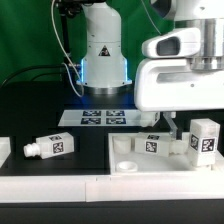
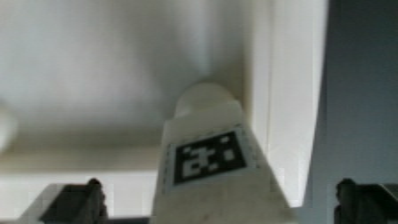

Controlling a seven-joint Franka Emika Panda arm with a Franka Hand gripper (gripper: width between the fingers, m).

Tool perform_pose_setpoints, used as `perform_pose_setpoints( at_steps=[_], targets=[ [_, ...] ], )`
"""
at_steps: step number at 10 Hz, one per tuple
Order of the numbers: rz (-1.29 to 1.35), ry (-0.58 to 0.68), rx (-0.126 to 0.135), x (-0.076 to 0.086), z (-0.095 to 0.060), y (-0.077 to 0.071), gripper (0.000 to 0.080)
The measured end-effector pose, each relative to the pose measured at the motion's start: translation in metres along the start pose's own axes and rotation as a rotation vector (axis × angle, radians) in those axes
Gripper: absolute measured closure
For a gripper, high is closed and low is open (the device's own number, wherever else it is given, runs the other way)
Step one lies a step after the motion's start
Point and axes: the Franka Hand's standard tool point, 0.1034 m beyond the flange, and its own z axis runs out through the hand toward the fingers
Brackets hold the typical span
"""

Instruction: Assemble one leg

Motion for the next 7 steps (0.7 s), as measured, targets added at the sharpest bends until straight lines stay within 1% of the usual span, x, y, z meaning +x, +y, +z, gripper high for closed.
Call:
perform_pose_setpoints(
  at_steps=[1,2,3,6,7],
  targets=[
    [0.014,0.0,0.0,0.0,0.0001,0.0001,0.0372],
    [0.028,0.0,0.001,0.0,0.0001,0.0,0.0372],
    [0.099,0.0,0.002,-0.0001,0.0001,-0.0004,0.0517],
    [0.295,-0.001,0.003,-0.0003,0.0002,-0.0008,0.0517],
    [0.504,-0.014,-0.004,-0.0018,0.0003,-0.0007,0.0517]
  ],
)
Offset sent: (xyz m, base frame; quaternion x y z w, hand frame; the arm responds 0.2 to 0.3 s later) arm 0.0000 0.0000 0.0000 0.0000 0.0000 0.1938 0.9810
